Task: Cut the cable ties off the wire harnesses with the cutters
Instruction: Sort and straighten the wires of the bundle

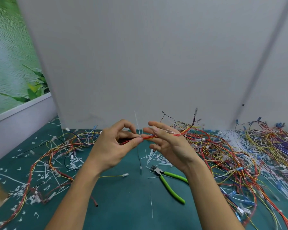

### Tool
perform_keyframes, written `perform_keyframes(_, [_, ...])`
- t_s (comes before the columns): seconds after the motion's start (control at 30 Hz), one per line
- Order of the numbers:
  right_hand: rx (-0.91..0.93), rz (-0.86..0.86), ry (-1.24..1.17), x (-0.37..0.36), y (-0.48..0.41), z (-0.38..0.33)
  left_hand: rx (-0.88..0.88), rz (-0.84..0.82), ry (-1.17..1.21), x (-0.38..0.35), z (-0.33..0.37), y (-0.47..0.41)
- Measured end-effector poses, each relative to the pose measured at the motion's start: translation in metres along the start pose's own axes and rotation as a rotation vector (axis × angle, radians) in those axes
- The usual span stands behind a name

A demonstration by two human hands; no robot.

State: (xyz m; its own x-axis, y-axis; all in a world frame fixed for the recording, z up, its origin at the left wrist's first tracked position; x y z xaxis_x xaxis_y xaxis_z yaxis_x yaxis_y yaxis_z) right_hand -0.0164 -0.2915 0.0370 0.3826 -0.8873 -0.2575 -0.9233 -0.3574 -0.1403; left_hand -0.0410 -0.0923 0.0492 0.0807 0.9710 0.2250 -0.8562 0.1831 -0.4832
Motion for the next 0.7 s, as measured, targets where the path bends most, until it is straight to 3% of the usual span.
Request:
perform_keyframes(0.13, [-0.122,0.026,-0.066,0.012,-0.004,0.007,-0.002,0.075,-0.033,0.015,-0.002,-0.002])
perform_keyframes(0.23, [-0.215,0.120,-0.302,0.029,-0.007,0.012,0.020,0.115,0.014,0.033,-0.005,-0.002])
perform_keyframes(0.4, [-0.157,0.311,-0.538,0.050,-0.011,0.016,0.142,0.051,0.025,0.049,-0.008,0.001])
perform_keyframes(0.57, [-0.121,0.294,-0.441,0.046,-0.014,0.016,0.260,-0.116,-0.080,0.037,-0.016,0.000])
perform_keyframes(0.7, [-0.104,0.197,-0.320,0.032,-0.013,0.012,0.255,-0.146,-0.174,0.017,-0.023,-0.003])
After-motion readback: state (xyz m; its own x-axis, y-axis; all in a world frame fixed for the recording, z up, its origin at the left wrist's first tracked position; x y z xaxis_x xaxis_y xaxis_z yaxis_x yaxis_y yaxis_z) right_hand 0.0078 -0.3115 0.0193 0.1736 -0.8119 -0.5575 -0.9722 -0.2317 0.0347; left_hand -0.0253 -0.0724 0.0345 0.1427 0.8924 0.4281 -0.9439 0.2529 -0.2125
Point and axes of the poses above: each hand's wrist, its own y-axis away from the middle knuckle, its own x-axis out of the back of the hand, z = x × y, the point moved 2 cm from there along -y, towards the middle knuckle, and after that the axes turned 9 degrees about y, right-handed, at the moved point
